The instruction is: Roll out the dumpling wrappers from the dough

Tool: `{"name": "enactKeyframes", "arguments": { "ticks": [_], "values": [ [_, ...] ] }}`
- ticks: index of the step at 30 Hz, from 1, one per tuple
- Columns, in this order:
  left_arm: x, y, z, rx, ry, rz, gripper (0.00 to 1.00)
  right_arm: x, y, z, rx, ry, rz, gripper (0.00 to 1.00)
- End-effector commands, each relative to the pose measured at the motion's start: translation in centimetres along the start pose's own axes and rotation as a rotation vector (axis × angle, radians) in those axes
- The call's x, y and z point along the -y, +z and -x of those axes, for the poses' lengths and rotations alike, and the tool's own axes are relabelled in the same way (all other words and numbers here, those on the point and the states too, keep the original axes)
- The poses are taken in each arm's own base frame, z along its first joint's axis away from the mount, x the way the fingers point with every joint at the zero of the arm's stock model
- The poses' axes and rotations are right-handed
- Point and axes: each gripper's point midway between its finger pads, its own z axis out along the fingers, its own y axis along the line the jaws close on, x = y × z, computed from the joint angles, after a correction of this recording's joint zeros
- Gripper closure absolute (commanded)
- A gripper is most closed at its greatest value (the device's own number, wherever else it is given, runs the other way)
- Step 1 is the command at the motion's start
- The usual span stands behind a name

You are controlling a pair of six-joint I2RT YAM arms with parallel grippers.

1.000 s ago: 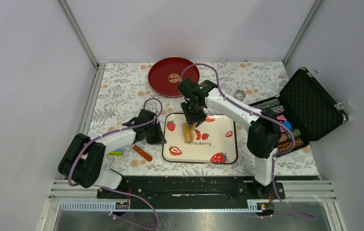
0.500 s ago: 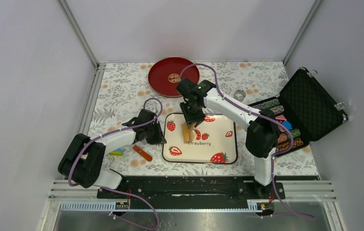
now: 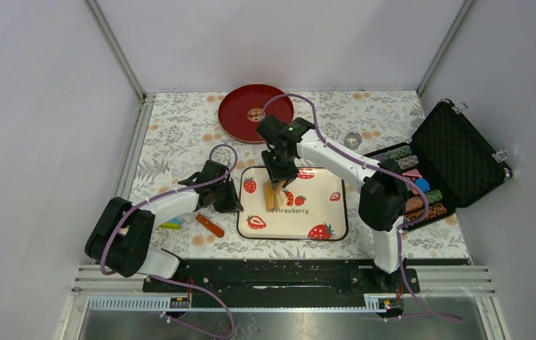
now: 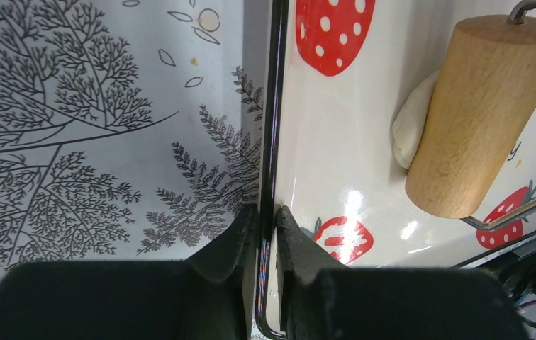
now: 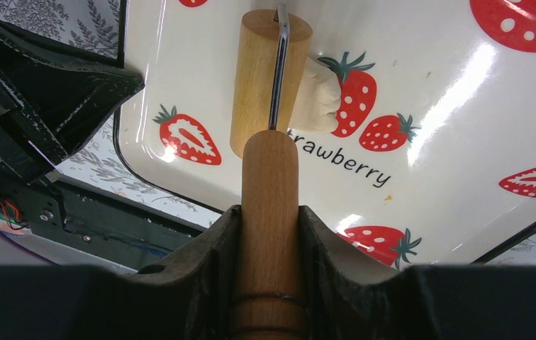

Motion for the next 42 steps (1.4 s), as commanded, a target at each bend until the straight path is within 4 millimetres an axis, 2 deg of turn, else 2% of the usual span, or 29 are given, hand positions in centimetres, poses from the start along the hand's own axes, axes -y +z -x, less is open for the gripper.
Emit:
{"name": "enactKeyframes", "arguments": {
  "ticks": [1,7,12,18,21,25,32,37,39,42],
  "values": [
    [-2.5,0.4,-1.1,-0.031,0.007,0.104,1.00,-3.9,8.7,-3.9,-0.177,-0.018,0.070,1.00],
    [-2.6,0.4,-1.2,-0.033,0.006,0.106,1.00,-3.8,9.4,-4.3,-0.185,-0.020,0.057,1.00],
    [-2.5,0.4,-1.1,-0.031,0.007,0.106,1.00,-4.4,9.7,-4.4,-0.188,-0.025,0.076,1.00],
    [-2.5,0.4,-1.1,-0.030,0.007,0.104,1.00,-5.4,9.2,-4.1,-0.178,-0.030,0.102,1.00],
    [-2.5,0.4,-1.1,-0.029,0.007,0.105,1.00,-6.1,8.3,-3.8,-0.162,-0.041,0.126,1.00],
    [-2.5,0.4,-1.1,-0.029,0.008,0.104,1.00,-7.1,5.2,-3.0,-0.094,-0.071,0.179,1.00],
    [-2.5,0.4,-1.1,-0.029,0.007,0.104,1.00,-7.1,-3.4,-0.6,0.122,-0.114,0.256,1.00],
    [-2.5,0.4,-1.0,-0.028,0.007,0.104,1.00,-5.1,-7.7,0.4,0.194,-0.076,0.284,1.00],
    [-2.5,0.4,-1.0,-0.028,0.007,0.104,1.00,-3.9,-8.9,0.6,0.220,-0.071,0.277,1.00],
    [-2.5,0.4,-1.1,-0.030,0.006,0.105,1.00,-2.1,-9.7,0.8,0.229,-0.050,0.253,1.00]
  ]
}}
